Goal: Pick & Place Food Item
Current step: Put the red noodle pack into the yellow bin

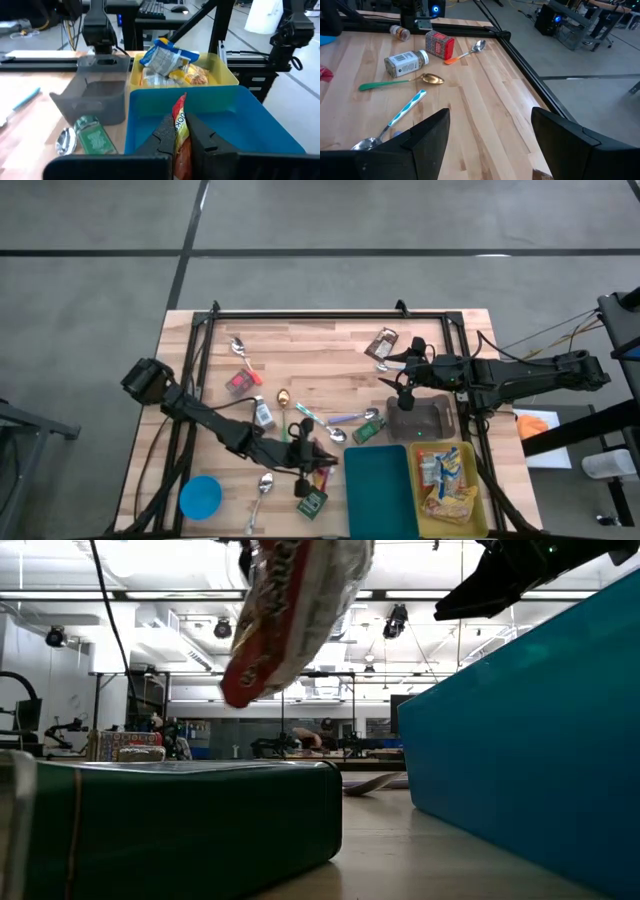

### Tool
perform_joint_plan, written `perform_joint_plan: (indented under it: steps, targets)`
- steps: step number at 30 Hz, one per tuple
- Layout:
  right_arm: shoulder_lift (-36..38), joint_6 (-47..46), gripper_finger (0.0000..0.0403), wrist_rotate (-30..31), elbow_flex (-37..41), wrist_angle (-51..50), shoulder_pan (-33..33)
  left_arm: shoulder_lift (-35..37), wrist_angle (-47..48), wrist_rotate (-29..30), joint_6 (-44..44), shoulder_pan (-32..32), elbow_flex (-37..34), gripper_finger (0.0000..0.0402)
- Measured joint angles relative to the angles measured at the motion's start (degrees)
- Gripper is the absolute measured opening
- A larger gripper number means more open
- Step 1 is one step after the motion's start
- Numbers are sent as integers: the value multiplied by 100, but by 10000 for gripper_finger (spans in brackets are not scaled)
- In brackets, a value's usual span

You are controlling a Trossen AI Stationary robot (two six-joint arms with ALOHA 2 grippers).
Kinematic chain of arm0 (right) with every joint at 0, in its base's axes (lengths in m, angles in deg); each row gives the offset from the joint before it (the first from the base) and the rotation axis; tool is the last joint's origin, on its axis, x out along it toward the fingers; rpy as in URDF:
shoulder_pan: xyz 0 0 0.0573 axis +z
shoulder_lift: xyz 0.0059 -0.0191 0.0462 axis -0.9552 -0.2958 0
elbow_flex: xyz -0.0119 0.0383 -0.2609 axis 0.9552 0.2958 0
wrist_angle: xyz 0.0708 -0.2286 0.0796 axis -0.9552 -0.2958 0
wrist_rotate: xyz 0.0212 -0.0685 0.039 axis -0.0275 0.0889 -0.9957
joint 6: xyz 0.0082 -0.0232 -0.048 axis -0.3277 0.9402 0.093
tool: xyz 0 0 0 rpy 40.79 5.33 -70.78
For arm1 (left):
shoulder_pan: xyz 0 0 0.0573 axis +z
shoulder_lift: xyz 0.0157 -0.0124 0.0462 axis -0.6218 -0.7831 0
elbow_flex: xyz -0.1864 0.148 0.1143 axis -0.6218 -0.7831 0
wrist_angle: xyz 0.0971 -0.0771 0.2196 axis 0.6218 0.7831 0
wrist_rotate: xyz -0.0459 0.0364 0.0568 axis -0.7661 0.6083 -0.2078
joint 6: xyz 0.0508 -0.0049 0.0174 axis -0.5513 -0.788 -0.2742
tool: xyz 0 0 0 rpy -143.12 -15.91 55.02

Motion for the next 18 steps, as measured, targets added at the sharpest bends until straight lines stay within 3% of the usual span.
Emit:
perform_joint_plan:
  steps: [8, 18]
  targets:
    - [0, -1, 279, 0, 0, 0, 1, -151, 48, 49, -237, 19, 286, 11]
    - [0, 0, 279, 0, 0, 0, 1, -267, -436, 46, -45, 37, -188, 11]
